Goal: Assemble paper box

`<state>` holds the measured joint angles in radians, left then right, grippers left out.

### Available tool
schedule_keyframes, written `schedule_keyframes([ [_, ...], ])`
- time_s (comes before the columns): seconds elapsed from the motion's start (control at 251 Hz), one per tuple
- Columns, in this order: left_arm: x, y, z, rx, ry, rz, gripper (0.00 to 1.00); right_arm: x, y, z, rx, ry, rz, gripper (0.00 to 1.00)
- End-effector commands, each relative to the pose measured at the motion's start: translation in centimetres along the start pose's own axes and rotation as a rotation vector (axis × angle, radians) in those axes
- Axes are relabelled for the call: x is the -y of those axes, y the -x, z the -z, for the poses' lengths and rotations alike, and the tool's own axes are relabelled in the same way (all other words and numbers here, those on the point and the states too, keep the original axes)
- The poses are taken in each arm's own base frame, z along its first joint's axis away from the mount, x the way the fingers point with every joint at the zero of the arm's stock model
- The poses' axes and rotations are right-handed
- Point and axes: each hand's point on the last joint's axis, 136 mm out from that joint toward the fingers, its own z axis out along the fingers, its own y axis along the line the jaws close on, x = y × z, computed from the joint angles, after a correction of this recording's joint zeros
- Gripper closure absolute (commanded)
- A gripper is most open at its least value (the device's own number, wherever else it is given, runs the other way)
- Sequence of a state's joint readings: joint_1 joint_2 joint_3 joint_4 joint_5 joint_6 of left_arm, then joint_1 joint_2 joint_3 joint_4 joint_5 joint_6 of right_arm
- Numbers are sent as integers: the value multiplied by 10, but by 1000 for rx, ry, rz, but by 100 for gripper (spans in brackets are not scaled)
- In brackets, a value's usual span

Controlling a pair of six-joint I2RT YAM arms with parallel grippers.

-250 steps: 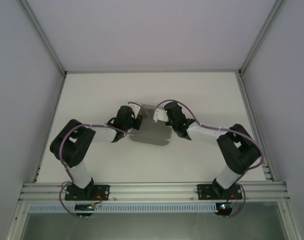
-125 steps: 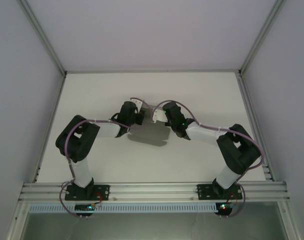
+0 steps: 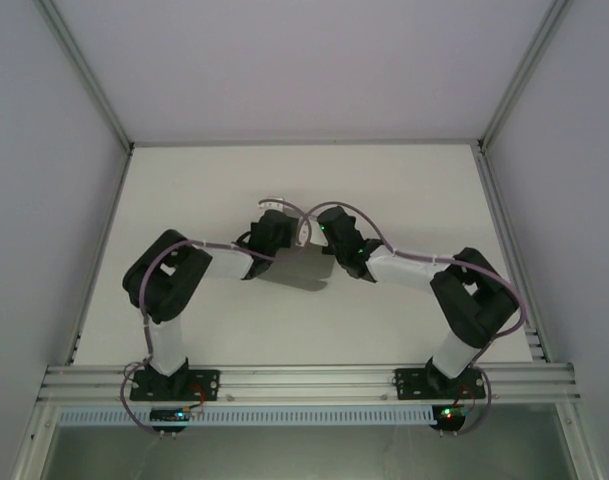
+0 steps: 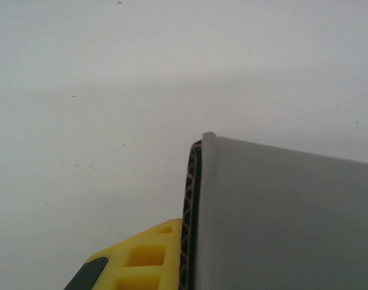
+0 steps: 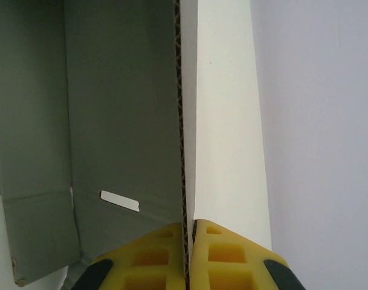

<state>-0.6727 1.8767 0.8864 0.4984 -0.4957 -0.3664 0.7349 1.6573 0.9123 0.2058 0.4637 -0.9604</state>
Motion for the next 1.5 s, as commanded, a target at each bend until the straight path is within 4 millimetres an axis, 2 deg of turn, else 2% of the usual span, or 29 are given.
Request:
schedule_keyframes([
  [0.0, -88, -16, -5, 29, 367, 70, 100, -39, -26, -1, -93, 98, 25, 100],
  [0.056, -83, -17, -6, 13, 328, 72, 100, -38, -25, -1, -92, 93, 24, 100],
  [0.14, -63, -14, -6, -26, 191, 61, 100, -36, -22, 0, -79, 91, 19, 100],
  [0.188, -49, -12, -3, -31, 95, 38, 80, -31, -20, 0, -73, 76, 8, 100],
  [0.239, -43, -8, 5, -19, 42, 49, 60, -29, -19, 0, -70, 64, 1, 100],
  [0.299, -30, -4, 14, -8, -46, 34, 44, -24, -18, 0, -72, 46, -5, 100],
  [0.395, -17, 3, 29, 0, -144, 13, 36, -20, -17, -1, -81, 24, -6, 100],
  [0.507, -8, 4, 43, 1, -216, 5, 35, -17, -16, -4, -90, 8, -2, 100],
  [0.69, -8, -2, 46, -37, -221, -11, 38, -12, -14, -5, -98, -17, -7, 100],
  [0.902, 0, -9, 36, -52, -239, -46, 65, -11, -9, -3, -92, -30, -6, 100],
  [1.078, 7, -2, 31, -7, -263, -89, 66, -18, -1, 0, -57, 1, 5, 100],
  [1.237, 11, 1, 25, 1, -261, -112, 80, -20, 2, 3, -33, 22, 6, 100],
  [1.305, 11, 1, 26, 10, -264, -108, 86, -20, 5, 7, -8, 38, -8, 91],
  [1.409, 9, 0, 26, 23, -259, -120, 96, -6, 13, 23, 57, 33, -99, 79],
  [1.445, 8, -1, 26, 25, -254, -125, 97, -2, 18, 32, 96, 48, -146, 70],
  [1.497, 7, -1, 26, 29, -255, -132, 98, 4, 26, 48, 164, 86, -232, 50],
])
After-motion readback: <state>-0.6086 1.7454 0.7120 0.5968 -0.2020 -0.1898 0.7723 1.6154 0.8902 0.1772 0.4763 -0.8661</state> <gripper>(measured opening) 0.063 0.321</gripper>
